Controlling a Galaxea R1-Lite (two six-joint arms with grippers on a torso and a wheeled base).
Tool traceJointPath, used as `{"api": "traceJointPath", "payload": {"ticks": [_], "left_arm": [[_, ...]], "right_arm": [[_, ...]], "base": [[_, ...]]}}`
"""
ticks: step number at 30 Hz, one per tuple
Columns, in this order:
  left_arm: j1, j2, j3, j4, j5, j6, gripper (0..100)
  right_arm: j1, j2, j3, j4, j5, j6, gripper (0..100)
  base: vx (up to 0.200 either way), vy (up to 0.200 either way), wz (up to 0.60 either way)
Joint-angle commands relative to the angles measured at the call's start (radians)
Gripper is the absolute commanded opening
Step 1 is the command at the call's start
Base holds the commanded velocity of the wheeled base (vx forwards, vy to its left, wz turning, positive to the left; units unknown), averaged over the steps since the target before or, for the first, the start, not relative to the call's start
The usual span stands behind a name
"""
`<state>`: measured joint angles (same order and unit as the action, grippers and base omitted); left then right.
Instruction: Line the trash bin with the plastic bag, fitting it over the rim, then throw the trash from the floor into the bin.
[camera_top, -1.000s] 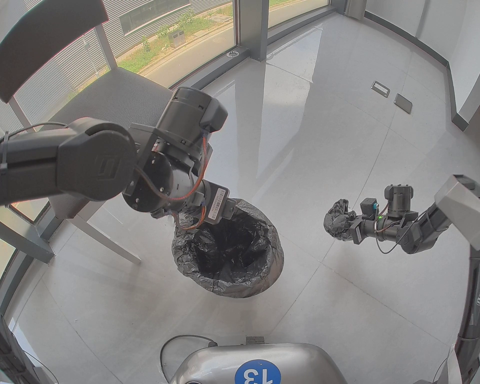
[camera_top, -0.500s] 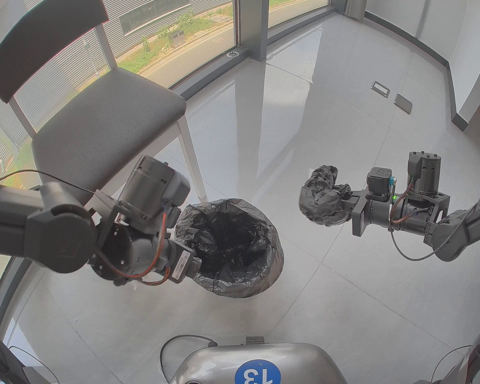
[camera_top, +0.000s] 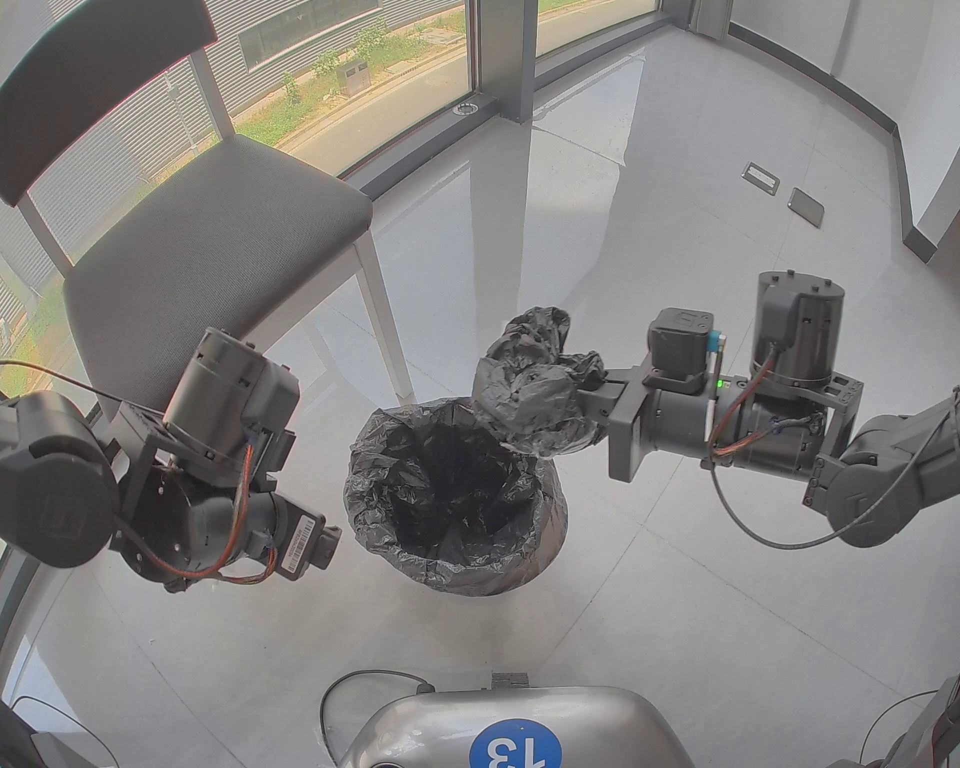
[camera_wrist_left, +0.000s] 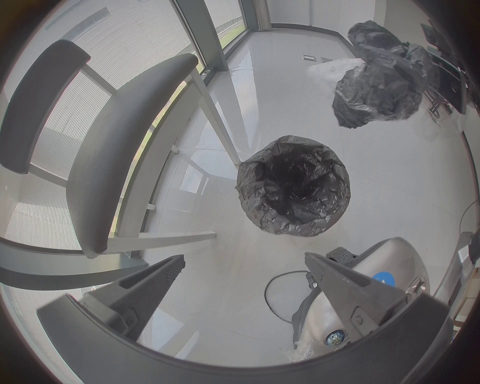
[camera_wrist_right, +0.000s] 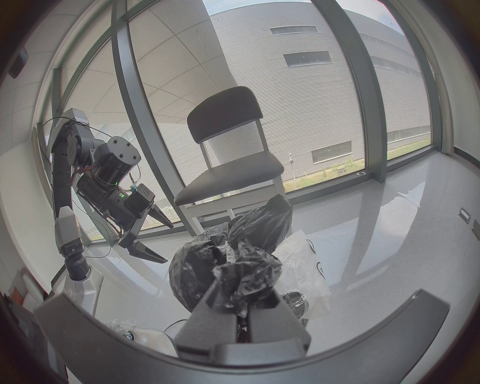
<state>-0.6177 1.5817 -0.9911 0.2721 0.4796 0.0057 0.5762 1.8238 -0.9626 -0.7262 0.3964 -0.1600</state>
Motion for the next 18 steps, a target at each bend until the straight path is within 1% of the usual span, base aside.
{"api": "traceJointPath", "payload": {"ticks": [1,7,10,12,18], "left_arm": [[0.004,-0.06,0.068,-0.007,0.002,0.002,100],[-0.001,-0.098,0.109,-0.034,-0.012,0.007,100],[-0.002,-0.097,0.127,-0.154,-0.021,0.022,100],[-0.001,-0.094,0.131,-0.203,-0.027,0.031,100],[-0.005,-0.086,0.114,-0.222,-0.027,0.042,100]], "right_arm": [[0.048,0.101,-0.039,-0.004,-0.017,0.005,0],[0.068,0.163,-0.053,-0.018,-0.03,0.033,0],[0.07,0.192,-0.054,-0.038,-0.03,0.042,0],[0.071,0.209,-0.065,-0.041,-0.03,0.043,0],[0.096,0.241,-0.088,-0.042,-0.028,0.062,0]], "base": [[0.0,0.0,0.0],[0.0,0.0,0.0],[0.0,0.0,0.0],[0.0,0.0,0.0],[0.0,0.0,0.0]]}}
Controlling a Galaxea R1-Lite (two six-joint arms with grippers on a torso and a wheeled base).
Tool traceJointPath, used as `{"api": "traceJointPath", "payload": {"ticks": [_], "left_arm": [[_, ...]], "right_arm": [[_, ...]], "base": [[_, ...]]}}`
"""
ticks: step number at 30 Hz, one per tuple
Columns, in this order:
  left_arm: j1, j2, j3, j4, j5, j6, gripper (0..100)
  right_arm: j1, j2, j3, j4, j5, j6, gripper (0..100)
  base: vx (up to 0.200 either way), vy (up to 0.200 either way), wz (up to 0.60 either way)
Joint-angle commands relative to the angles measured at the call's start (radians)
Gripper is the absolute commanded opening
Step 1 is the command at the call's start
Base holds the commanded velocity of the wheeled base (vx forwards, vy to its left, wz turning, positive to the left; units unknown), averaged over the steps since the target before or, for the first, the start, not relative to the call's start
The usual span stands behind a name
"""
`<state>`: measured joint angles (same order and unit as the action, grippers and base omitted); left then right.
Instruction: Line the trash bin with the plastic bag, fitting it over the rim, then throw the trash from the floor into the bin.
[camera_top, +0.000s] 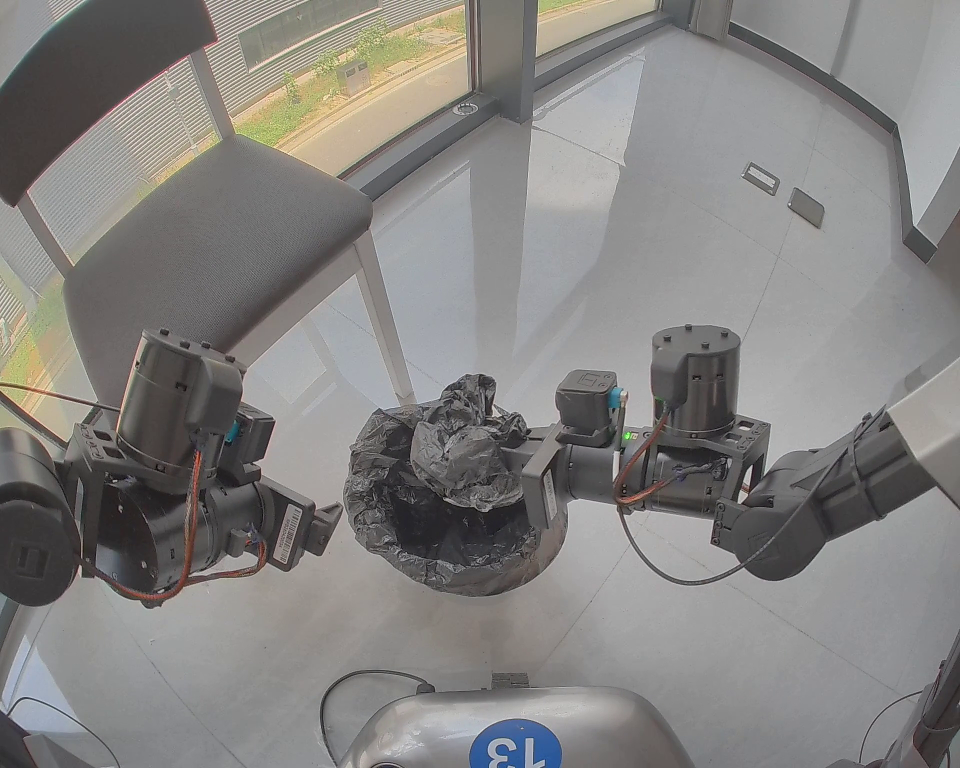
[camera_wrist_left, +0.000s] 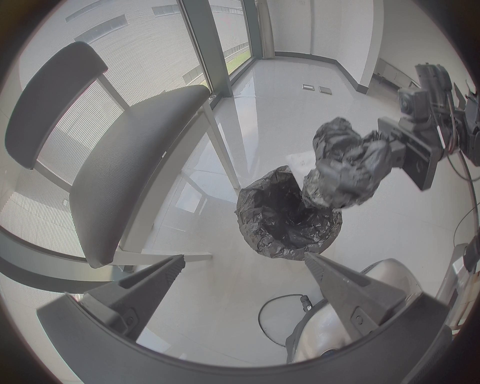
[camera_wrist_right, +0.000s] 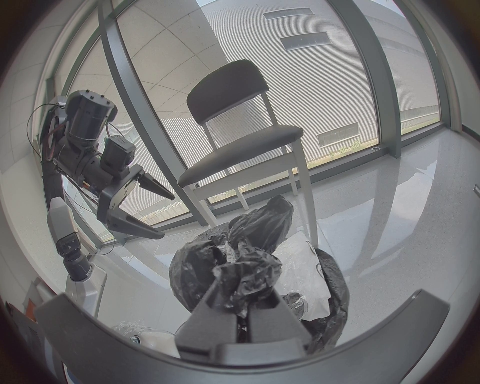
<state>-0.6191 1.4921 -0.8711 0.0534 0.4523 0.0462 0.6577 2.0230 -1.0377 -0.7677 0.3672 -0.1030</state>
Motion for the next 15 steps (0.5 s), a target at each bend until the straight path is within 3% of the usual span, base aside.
{"api": "traceJointPath", "payload": {"ticks": [1,15], "left_arm": [[-0.004,0.005,-0.008,-0.003,0.0,0.001,100],[-0.027,0.019,-0.037,-0.017,-0.03,0.001,100]], "right_arm": [[0.016,0.043,-0.013,-0.001,0.001,0.005,0],[0.039,0.125,-0.073,-0.002,0.001,0.014,0]], "base": [[0.0,0.0,0.0],[0.0,0.0,0.0]]}}
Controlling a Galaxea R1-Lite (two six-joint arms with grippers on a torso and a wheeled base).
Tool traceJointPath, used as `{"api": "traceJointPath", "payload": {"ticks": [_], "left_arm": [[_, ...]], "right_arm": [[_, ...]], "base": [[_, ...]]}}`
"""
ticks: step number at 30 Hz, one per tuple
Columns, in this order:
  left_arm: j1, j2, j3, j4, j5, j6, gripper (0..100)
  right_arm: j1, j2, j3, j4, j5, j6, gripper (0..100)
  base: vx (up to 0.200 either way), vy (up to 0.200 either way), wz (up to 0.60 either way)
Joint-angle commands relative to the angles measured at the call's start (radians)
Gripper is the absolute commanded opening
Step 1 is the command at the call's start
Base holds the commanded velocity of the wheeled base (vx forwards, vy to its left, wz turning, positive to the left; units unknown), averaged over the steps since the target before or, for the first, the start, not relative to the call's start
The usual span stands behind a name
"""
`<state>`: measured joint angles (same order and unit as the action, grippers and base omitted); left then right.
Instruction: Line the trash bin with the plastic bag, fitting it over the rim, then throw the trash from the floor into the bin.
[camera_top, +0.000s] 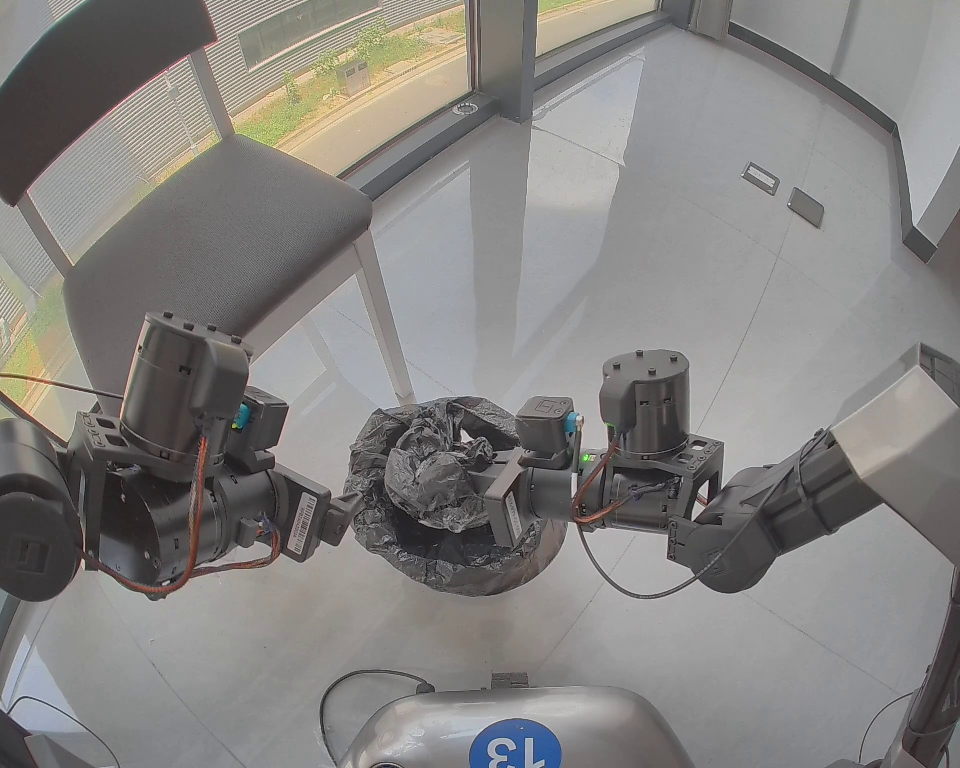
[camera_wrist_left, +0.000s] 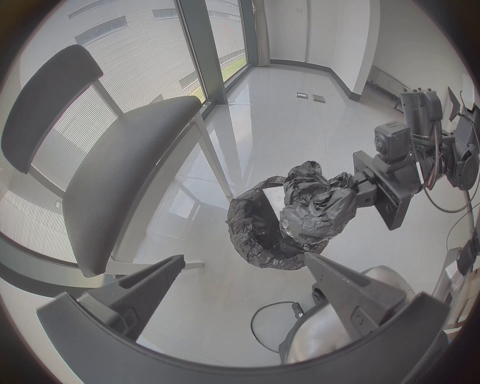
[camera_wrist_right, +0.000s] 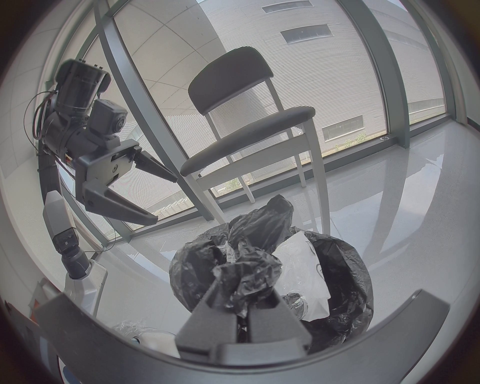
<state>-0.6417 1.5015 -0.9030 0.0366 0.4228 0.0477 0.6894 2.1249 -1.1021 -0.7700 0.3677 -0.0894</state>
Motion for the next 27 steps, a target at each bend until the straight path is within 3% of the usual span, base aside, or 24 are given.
{"api": "traceJointPath", "payload": {"ticks": [1,27], "left_arm": [[-0.006,0.009,-0.011,0.0,-0.001,0.0,100],[-0.004,0.013,0.001,-0.029,-0.03,-0.002,100]], "right_arm": [[0.01,0.035,-0.019,0.0,0.0,0.0,0],[-0.001,0.078,-0.059,0.003,0.0,-0.004,0]], "base": [[0.0,0.0,0.0],[0.0,0.0,0.0]]}}
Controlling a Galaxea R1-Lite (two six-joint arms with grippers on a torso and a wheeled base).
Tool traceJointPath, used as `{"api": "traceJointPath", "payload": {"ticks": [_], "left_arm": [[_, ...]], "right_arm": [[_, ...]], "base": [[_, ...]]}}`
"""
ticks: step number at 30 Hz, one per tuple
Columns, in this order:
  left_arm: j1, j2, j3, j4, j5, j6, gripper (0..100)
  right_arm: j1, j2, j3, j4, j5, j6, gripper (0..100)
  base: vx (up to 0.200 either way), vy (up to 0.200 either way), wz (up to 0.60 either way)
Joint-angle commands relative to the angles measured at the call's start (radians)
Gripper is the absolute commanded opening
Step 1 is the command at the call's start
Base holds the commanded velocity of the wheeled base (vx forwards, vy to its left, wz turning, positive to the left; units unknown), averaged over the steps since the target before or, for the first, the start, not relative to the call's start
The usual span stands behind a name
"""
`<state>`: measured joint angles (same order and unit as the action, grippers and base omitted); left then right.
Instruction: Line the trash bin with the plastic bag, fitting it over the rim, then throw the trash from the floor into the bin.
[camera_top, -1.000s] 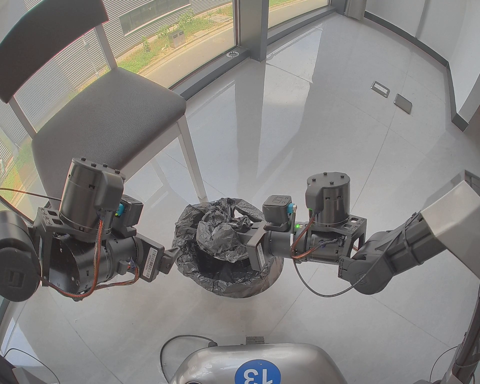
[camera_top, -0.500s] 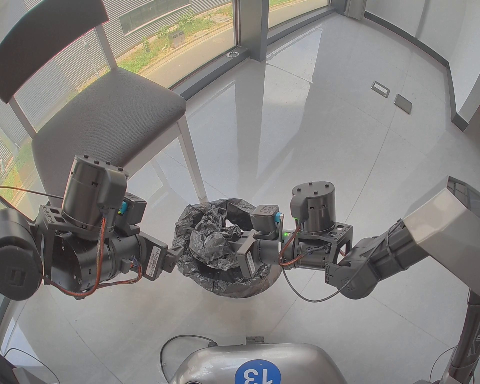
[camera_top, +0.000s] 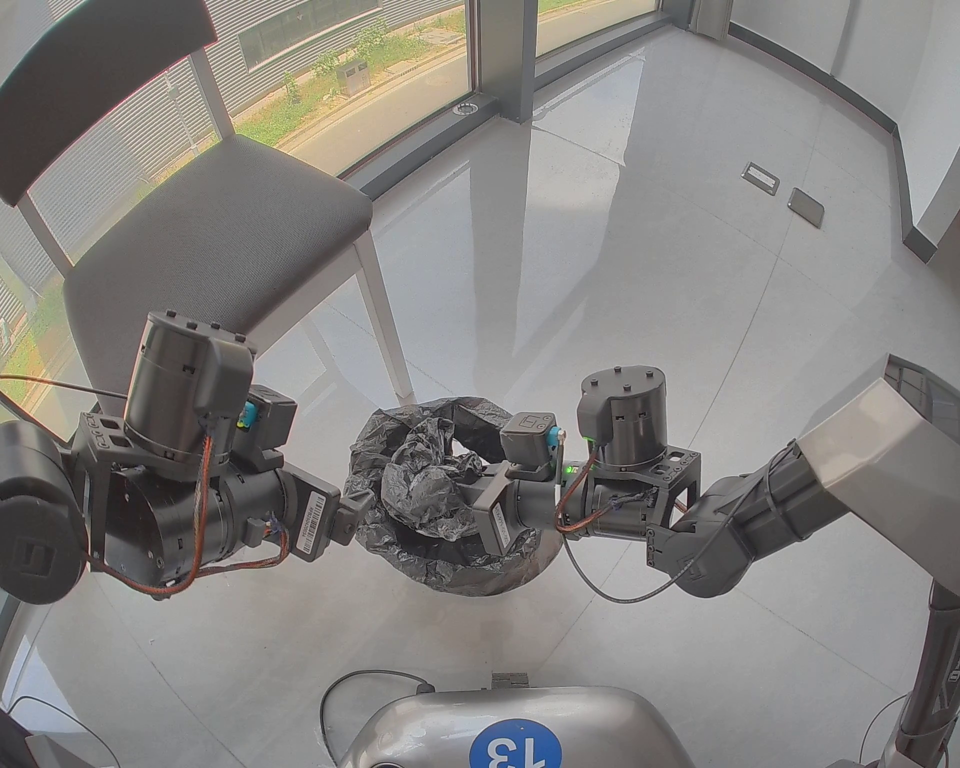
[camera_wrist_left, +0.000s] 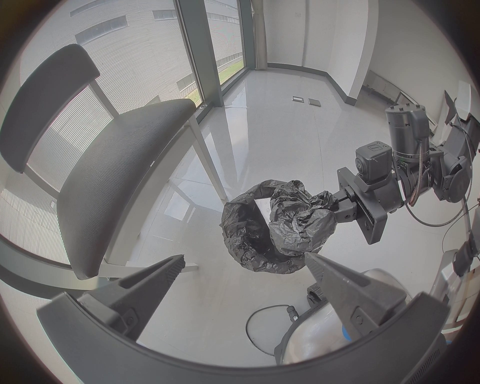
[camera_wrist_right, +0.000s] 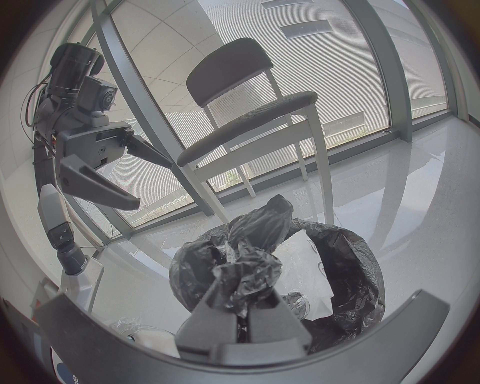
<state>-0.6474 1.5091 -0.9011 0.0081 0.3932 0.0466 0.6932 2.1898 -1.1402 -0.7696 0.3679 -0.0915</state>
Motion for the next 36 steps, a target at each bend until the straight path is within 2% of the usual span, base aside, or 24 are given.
{"api": "traceJointPath", "payload": {"ticks": [1,2,3,25,32,36], "left_arm": [[0.002,0.005,-0.001,0.0,0.0,-0.001,100],[0.002,0.008,-0.002,0.0,0.0,-0.001,100],[0.002,0.008,-0.002,0.0,0.0,-0.001,100],[0.005,0.006,0.03,0.0,-0.01,-0.001,100],[0.034,0.0,0.06,0.03,0.044,-0.004,100],[0.086,-0.003,0.048,0.101,0.142,0.001,100]], "right_arm": [[-0.004,0.015,-0.026,0.004,0.002,-0.002,0],[-0.004,0.019,-0.032,0.006,0.0,-0.002,0],[-0.004,0.021,-0.033,0.006,0.0,-0.002,100],[-0.015,0.004,-0.013,0.01,-0.004,-0.008,100],[-0.112,-0.171,0.066,0.131,-0.165,-0.008,100],[-0.198,-0.301,0.154,0.196,-0.239,-0.02,100]], "base": [[0.0,0.0,0.0],[0.0,0.0,0.0],[0.0,0.0,0.0],[0.0,0.0,0.0],[0.0,0.0,0.0],[0.0,0.0,0.0]]}}
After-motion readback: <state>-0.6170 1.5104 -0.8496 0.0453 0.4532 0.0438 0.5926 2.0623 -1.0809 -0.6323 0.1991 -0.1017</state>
